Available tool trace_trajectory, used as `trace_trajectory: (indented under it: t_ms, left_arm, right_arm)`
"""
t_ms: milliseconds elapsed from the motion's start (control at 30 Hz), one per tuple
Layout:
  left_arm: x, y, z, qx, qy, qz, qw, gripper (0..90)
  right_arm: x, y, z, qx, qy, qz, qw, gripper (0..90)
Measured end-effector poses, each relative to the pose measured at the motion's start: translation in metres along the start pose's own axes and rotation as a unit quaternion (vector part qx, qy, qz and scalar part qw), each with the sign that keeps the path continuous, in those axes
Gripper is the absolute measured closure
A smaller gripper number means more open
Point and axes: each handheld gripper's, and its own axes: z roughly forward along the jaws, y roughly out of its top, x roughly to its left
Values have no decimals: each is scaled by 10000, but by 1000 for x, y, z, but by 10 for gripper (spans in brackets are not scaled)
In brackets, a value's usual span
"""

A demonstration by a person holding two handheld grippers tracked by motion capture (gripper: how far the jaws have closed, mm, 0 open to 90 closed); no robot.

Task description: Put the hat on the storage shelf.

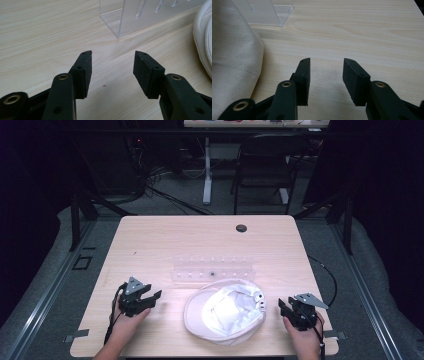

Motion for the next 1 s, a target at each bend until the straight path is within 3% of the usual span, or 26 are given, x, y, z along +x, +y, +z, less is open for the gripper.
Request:
trace_trajectory:
  t_ms: [133,167,233,367,400,567,633,667,767,900,1000]
  left_arm:
    - [1,1,1,6,-36,-75,10000,503]
    - [1,2,2,19,-59,-124,9999,504]
    - [2,2,3,29,-92,-122,9999,504]
    - [0,2,4,104,-89,-163,9998,504]
    - [-1,2,3,80,-68,-128,9999,504]
    - [-4,1,1,33,-90,-49,9999,480]
    - [-5,0,1,49,-69,-61,9999,470]
    - [-4,0,1,66,-157,-5,9999,467]
    - [-4,1,1,112,-147,120,9998,464]
    - [-5,1,0,89,-144,123,9998,476]
    - [-4,0,-2,81,-203,30,9998,487]
  right_arm:
    - [1,1,-1,16,14,-53,10000,621]
    - [3,3,-1,54,185,12,9998,640]
    - [4,4,-2,59,218,-3,9997,649]
    - [8,8,-4,254,391,47,9989,663]
    - [7,11,-3,501,503,108,9974,658]
    - [6,15,-3,666,613,192,9957,629]
    - [4,20,-2,887,629,256,9937,605]
    - [3,27,-3,1006,648,251,9925,598]
    - [5,39,-5,1153,727,307,9902,579]
    - [7,51,-9,1369,779,249,9872,574]
    - [9,61,-11,1597,892,245,9828,575]
